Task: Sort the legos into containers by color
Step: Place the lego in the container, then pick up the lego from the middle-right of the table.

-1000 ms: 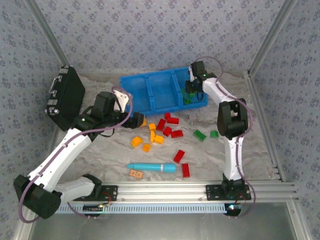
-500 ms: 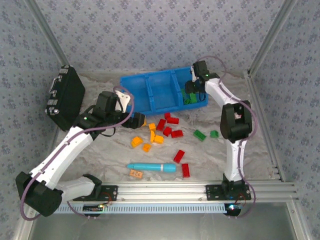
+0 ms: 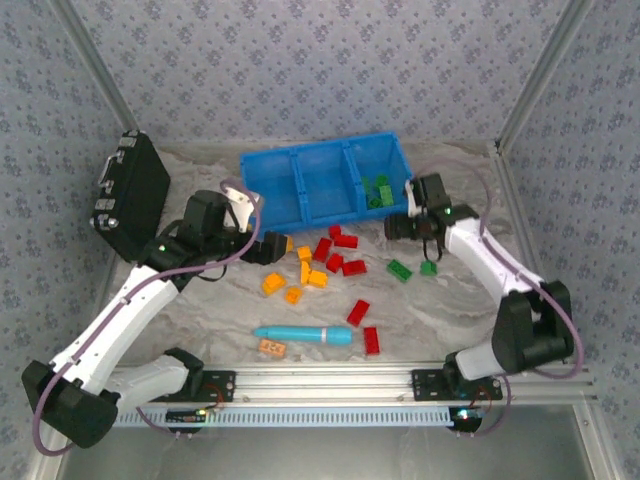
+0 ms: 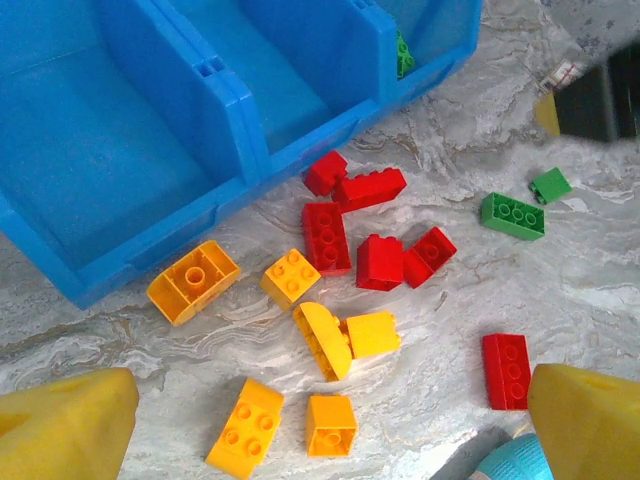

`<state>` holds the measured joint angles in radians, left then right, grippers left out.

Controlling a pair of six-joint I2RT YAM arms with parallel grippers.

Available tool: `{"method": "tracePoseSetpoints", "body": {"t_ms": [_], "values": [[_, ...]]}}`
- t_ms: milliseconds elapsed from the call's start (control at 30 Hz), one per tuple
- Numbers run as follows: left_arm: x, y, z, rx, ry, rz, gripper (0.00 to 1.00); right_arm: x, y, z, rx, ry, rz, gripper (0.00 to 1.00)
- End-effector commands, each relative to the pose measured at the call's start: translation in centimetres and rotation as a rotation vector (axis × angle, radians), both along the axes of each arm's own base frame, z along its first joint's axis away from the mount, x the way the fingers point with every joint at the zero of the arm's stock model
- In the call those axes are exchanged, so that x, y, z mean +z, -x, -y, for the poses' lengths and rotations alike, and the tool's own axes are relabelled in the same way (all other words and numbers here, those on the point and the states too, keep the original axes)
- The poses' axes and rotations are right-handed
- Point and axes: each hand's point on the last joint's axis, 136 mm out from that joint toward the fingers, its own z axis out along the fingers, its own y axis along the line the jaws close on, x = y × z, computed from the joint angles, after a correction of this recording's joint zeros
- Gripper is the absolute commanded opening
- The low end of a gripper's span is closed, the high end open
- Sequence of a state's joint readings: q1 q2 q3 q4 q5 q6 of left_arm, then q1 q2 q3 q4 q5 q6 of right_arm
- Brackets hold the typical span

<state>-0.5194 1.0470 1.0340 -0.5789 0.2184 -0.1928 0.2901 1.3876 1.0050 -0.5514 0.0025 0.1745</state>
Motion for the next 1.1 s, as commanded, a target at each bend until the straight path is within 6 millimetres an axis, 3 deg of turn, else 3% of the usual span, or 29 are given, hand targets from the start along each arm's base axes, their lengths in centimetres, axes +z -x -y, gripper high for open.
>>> {"method": "tracePoseSetpoints", "body": {"t_ms": [0,133,233,367,567,733,1067], "values": [[0.6,0.7,0.5,-0.046,0.019,0.018,1.0,-1.4,3.7,-0.9,0.01,-0.064,-0.045,0.83],[0.6,1.0,0.5,-0.055,0.024,0.018,1.0,-2.3,6.8,-1.0,0.03,-0.043,-0.066,0.89],[0.3,1.2,0.4,-0.051,0.033,0.023,1.0,-2.8,7.7,-0.7,0.027,-0.023,-0.062,0.91],[0.1,1.5,0.4,-0.054,0.036,0.018,1.0,-2.7,7.0,-0.6,0.02,0.002,-0.037,0.92],[0.0,1.9,0.3,-0.058,0.039,0.013,1.0,-4.6,5.6,-0.6,-0.007,0.049,-0.098,0.93],[-1.3,2.2,-0.4,-0.034,0.012,-0.013,1.0,-5.8,4.3,-0.8,-0.033,0.064,-0.133,0.95],[-2.1,2.3,-1.1,-0.025,-0.029,-0.01,1.0,-8.2,3.0,-0.4,-0.102,0.113,-0.221,0.94]]}}
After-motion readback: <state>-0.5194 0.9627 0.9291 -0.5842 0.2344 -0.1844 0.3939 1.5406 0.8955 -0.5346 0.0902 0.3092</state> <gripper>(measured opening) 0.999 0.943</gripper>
